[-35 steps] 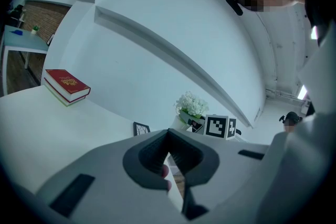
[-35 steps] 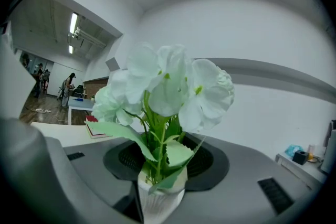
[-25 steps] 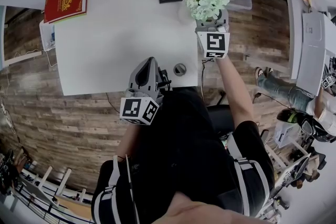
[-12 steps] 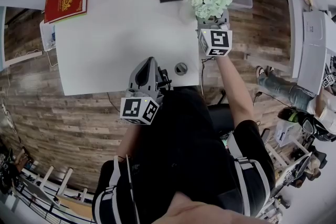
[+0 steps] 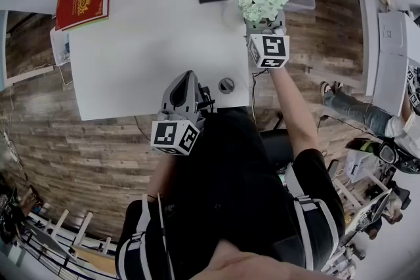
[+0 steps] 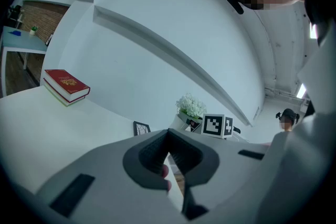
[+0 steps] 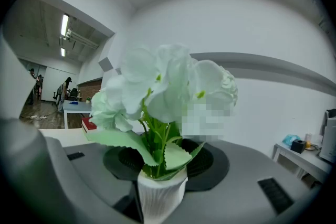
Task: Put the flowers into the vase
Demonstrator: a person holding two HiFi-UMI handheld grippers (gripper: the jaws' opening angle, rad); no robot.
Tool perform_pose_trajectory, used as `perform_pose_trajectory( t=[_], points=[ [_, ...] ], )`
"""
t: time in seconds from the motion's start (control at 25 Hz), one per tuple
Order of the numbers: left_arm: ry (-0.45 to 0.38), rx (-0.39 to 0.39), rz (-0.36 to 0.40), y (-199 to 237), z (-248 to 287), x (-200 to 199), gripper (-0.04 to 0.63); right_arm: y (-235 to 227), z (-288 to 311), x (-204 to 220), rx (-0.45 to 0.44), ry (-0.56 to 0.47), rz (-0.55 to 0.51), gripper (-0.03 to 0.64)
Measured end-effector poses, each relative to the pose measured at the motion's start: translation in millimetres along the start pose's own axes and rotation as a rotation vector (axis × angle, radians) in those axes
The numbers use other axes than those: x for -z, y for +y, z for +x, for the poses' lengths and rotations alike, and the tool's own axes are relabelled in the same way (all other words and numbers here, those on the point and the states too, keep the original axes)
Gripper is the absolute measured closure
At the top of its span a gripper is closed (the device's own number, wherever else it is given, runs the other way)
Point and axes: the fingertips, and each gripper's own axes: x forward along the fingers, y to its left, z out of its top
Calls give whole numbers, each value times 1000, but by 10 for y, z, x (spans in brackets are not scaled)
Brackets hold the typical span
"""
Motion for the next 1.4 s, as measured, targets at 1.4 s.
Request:
perform_pose_trajectory(
  t=[1.4],
  points=[
    [-13,14,20,-32,-11,-44,549,42,-51,66,-123,33,91,278]
  ],
)
